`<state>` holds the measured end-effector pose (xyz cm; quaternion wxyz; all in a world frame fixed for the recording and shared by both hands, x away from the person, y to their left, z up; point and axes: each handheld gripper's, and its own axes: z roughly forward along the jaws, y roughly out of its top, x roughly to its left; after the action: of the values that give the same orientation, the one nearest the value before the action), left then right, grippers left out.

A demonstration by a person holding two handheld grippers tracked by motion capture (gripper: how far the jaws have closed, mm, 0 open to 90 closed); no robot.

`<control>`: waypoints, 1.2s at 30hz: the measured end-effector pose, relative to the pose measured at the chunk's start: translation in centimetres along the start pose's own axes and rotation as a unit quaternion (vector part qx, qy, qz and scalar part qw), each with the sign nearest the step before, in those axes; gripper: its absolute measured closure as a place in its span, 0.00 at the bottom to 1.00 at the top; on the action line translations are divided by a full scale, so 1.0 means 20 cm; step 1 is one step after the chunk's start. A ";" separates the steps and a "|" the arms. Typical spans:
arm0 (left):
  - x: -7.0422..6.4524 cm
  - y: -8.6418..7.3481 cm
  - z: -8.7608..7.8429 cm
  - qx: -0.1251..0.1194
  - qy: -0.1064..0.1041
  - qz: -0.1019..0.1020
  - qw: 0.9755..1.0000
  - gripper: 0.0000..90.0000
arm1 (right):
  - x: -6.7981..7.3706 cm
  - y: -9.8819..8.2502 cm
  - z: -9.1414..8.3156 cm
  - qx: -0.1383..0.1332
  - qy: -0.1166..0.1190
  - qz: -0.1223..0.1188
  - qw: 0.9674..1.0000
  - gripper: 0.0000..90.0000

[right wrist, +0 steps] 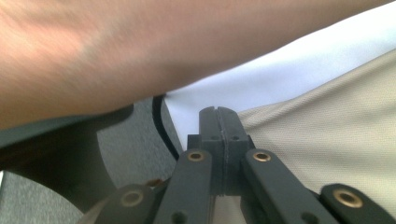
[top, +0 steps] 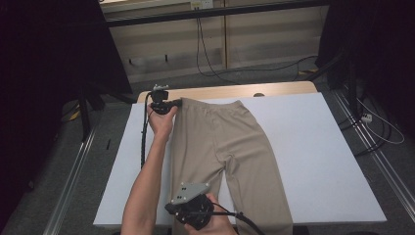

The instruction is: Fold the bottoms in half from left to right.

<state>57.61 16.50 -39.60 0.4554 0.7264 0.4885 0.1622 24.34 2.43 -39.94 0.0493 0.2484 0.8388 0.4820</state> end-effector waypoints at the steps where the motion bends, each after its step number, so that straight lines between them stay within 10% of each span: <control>1: 0.00 0.01 -0.01 -0.001 0.003 0.001 1.000 0.96 | 0.00 0.01 -0.01 -0.006 0.001 0.000 1.000 1.00; 28: 0.16 0.20 -0.38 0.005 0.081 0.008 0.997 0.96 | 0.07 0.33 -0.17 -0.104 0.042 -0.025 0.993 1.00; 36: 0.18 0.18 -0.39 0.013 0.099 0.013 0.995 0.96 | 0.07 0.29 -0.13 -0.094 0.058 -0.011 0.994 1.00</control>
<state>55.94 23.08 -33.30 0.3930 0.7194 0.5234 0.2326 24.44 3.42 -33.45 0.0286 0.2046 0.7939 0.5719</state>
